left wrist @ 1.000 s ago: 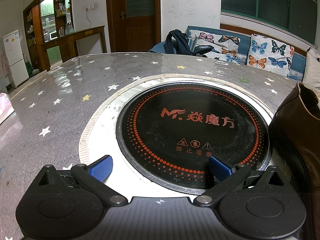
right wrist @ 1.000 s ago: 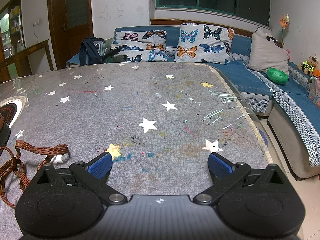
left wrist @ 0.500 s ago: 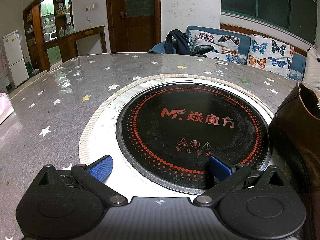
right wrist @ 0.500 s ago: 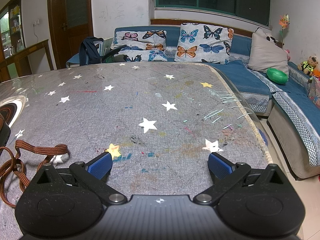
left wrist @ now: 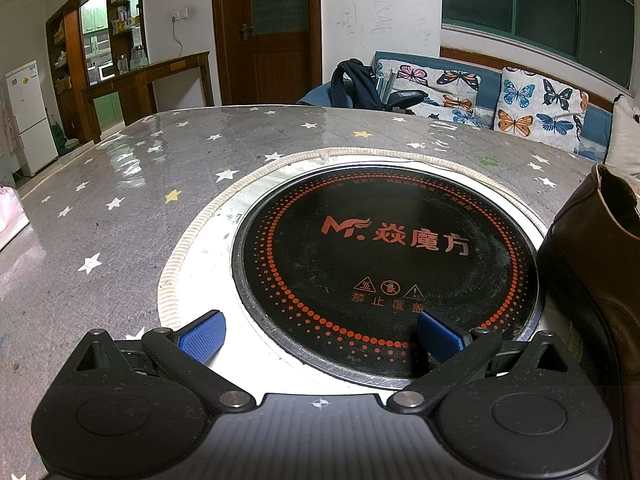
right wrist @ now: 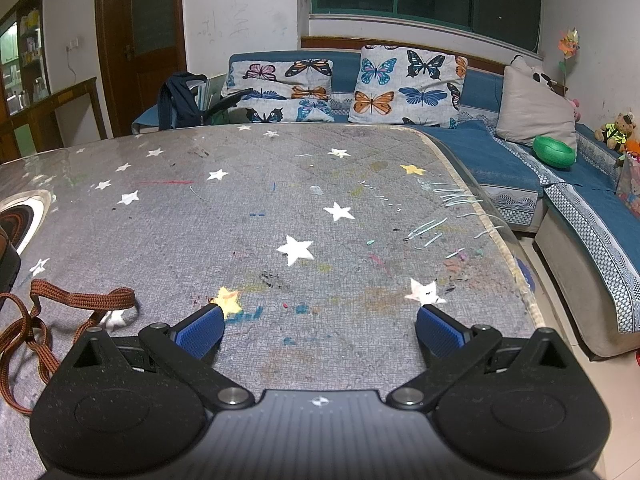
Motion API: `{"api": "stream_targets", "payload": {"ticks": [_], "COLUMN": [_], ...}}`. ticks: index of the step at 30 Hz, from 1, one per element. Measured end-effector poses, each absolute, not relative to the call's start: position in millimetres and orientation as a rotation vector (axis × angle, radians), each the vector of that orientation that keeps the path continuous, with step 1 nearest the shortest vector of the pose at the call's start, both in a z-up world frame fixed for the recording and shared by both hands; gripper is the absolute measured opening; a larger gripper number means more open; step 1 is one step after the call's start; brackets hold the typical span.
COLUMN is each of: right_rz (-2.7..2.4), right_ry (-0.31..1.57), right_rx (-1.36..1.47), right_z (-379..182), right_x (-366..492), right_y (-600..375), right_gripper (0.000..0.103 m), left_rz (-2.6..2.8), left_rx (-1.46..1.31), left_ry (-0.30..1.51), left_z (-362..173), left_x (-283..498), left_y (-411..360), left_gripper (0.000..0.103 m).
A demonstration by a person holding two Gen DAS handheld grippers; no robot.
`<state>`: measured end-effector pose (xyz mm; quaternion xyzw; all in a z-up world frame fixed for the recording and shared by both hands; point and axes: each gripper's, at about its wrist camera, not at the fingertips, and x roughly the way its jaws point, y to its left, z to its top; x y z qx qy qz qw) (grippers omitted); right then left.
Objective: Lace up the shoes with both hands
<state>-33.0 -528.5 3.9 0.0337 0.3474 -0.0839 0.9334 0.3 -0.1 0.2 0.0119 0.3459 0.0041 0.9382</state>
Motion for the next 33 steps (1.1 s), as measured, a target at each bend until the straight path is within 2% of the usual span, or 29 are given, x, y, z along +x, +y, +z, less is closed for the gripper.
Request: {"api": "stream_targets", "payload": {"ticks": [33], "right_rz": [-0.133], "right_ry": [0.737], "right_rx": [0.07], "right_z": [9], "right_x": [-63], "right_y": [-500], "right_gripper": [0.103], "left_rz": [-0.01], "left_rx": [0.068], "left_ry": [0.713], "left_z": [3], "left_x": [-25], "left_y": [-19], "left_gripper": [0.103]}}
